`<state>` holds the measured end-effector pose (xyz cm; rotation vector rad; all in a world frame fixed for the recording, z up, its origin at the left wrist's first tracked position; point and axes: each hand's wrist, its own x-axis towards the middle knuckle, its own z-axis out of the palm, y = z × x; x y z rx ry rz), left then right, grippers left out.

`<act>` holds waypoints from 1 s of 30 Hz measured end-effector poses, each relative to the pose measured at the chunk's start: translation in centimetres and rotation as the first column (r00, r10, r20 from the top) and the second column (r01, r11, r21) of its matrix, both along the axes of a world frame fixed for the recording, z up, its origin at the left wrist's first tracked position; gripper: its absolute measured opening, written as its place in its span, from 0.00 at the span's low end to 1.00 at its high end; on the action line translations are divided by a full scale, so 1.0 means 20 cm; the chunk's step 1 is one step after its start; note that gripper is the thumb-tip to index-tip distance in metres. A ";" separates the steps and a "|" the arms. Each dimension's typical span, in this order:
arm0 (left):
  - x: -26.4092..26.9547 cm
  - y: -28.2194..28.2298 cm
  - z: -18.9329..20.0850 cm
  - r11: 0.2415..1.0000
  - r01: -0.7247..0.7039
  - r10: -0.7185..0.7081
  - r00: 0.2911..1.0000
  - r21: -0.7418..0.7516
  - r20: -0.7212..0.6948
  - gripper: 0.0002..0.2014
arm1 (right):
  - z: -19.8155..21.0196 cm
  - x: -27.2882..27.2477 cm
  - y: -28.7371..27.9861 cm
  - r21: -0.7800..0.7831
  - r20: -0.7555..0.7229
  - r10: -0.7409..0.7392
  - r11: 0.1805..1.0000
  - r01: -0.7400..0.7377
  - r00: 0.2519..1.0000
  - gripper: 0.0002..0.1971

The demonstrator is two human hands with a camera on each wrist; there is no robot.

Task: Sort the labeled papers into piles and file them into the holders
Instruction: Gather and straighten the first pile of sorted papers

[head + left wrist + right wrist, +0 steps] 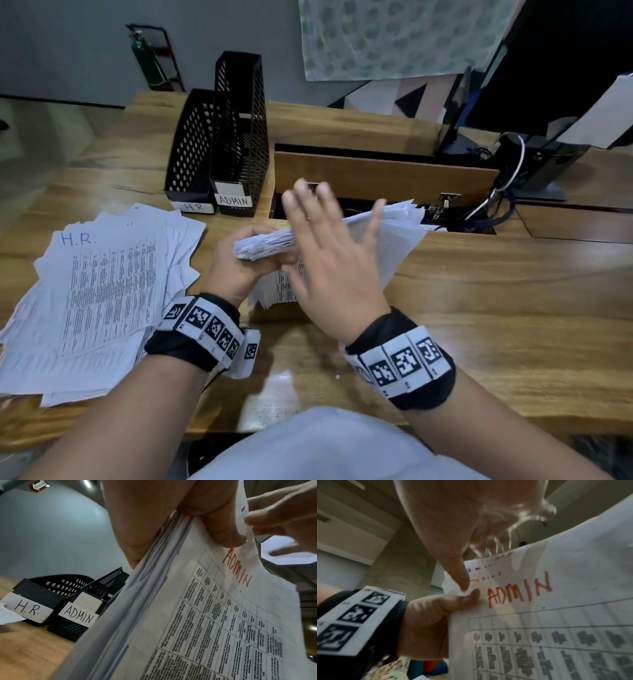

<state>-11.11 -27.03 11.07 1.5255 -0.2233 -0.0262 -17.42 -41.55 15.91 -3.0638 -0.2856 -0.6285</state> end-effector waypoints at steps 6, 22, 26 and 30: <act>-0.01 -0.04 0.00 0.999 -0.027 0.027 1.000 0.017 0.015 0.14 | 0.01 0.00 0.02 0.120 0.104 0.186 0.973 -0.198 0.977 0.40; 0.02 -0.02 -0.10 0.993 0.014 -0.032 0.987 -0.115 -0.156 0.31 | -0.31 0.19 -0.45 0.969 -0.200 0.209 -0.105 0.226 0.957 0.21; 0.03 -0.05 -0.05 0.981 -0.105 0.082 0.986 -0.164 -0.143 0.35 | -0.26 0.19 -0.40 0.990 -0.044 0.098 -0.133 0.057 0.994 0.17; 0.03 -0.03 0.00 0.986 -0.119 0.114 0.992 -0.113 -0.051 0.26 | -0.25 0.14 -0.42 0.999 -0.038 0.072 -0.019 0.039 0.997 0.20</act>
